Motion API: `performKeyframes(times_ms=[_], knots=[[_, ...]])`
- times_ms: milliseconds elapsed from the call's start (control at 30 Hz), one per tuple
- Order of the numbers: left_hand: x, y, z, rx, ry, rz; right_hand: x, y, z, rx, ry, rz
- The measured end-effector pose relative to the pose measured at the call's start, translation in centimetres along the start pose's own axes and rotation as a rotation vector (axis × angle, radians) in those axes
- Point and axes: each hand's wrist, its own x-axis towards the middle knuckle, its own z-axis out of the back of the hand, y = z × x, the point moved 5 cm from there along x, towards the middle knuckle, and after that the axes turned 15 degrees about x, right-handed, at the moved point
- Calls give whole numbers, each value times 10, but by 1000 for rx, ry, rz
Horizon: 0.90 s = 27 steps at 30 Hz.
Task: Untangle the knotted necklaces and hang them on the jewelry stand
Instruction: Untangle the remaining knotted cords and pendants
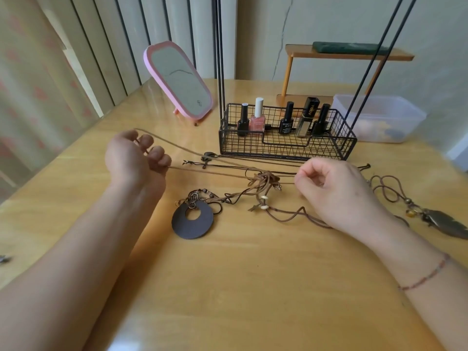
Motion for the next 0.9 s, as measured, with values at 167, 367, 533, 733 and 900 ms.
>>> performKeyframes(times_ms=[167, 367, 533, 733, 900], knots=[[-3, -8, -7, 751, -88, -369, -2, 4, -4, 83, 27, 5], [-91, 27, -63, 1156, 675, -1197, -3, 4, -8, 198, 50, 16], [-90, 40, -68, 1227, 755, -1276, -4, 9, -8, 264, 51, 55], [-91, 37, -66, 1286, 705, -1294, -6, 11, -11, 267, 75, 100], [-86, 35, -64, 1322, 637, -1266, -5, 9, -12, 237, 70, 98]])
